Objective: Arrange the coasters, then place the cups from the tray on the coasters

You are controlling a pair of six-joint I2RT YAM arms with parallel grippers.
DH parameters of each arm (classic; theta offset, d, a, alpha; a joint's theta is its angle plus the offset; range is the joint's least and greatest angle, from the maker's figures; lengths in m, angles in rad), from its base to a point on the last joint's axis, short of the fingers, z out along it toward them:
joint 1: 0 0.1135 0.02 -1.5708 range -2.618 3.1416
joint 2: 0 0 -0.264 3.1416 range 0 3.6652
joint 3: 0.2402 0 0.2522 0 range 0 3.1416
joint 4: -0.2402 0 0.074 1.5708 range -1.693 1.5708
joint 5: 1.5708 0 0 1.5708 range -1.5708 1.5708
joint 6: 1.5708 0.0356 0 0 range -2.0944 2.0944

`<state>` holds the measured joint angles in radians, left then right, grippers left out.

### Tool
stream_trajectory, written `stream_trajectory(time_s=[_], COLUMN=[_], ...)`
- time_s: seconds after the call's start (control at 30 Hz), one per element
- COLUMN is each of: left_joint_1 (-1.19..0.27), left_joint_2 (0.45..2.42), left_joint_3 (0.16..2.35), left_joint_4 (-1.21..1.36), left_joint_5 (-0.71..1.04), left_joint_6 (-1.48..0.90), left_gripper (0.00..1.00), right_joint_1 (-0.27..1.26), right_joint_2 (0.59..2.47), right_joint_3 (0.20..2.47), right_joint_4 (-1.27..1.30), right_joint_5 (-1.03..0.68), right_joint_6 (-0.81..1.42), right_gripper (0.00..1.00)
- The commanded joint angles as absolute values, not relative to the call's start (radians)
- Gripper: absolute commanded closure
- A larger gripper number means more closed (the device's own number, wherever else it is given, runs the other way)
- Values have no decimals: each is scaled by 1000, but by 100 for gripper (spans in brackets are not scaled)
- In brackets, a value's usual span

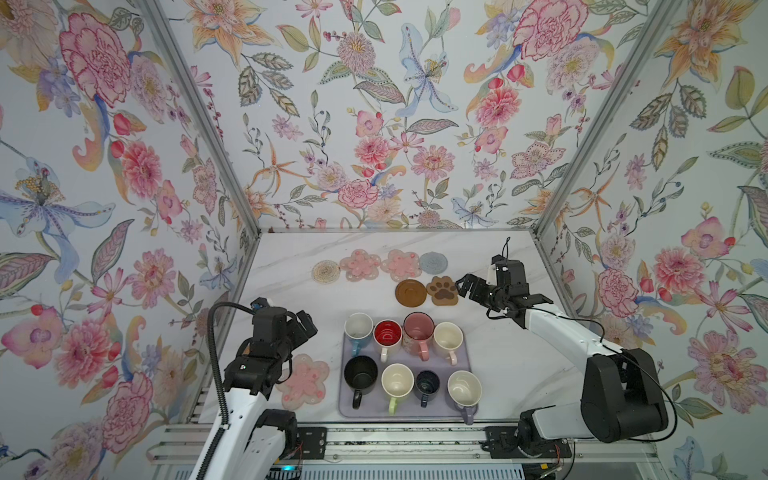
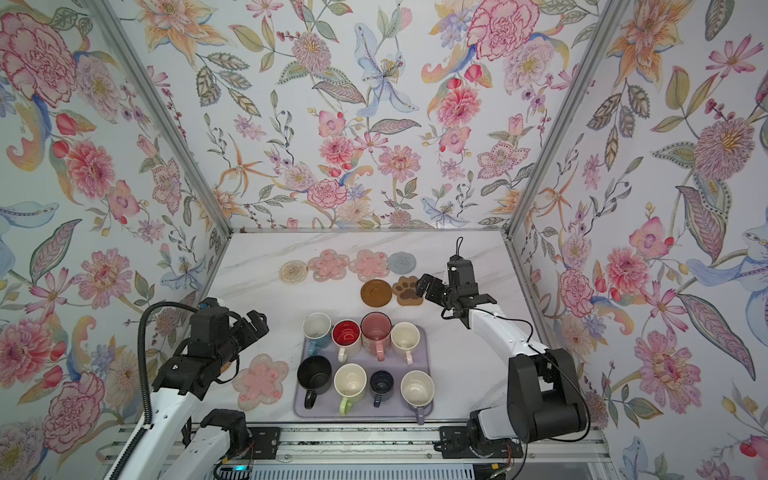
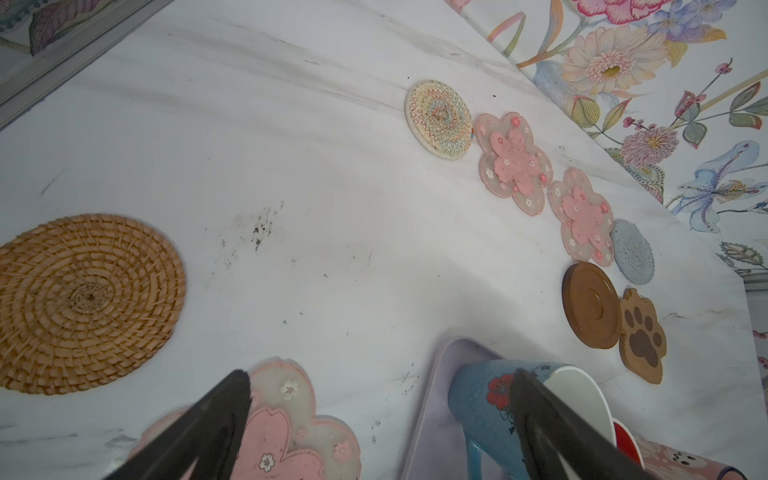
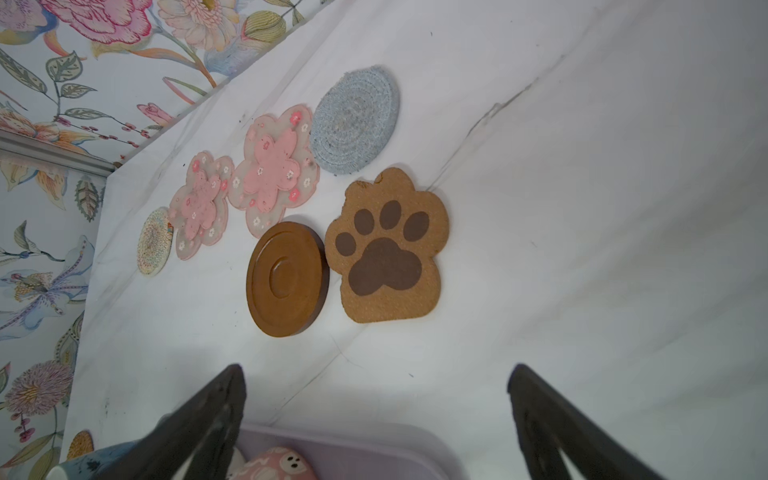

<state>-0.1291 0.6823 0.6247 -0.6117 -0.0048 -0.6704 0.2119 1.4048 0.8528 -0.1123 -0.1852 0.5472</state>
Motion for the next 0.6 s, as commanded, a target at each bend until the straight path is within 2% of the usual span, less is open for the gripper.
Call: stream_trajectory(time_s=[0.0, 0.33, 0.57], left_joint_1=[-126, -133, -154], left_joint_2=[657, 602, 637], left_joint_3=[582, 462, 366], left_joint_4=[-691, -637, -528], left_joint_5=[-12, 19, 63], left_joint_6=[-748, -886, -956], left_gripper=[1, 1, 1], right_joint_1=[194, 165, 161], right_joint_2=[1345, 1308, 1242], right_joint_3=[810, 802, 761], right_joint_4=[-140, -146, -159], right_joint_5=[-148, -149, -133], right_joint_6=[533, 515, 509], right_gripper=[1, 1, 1])
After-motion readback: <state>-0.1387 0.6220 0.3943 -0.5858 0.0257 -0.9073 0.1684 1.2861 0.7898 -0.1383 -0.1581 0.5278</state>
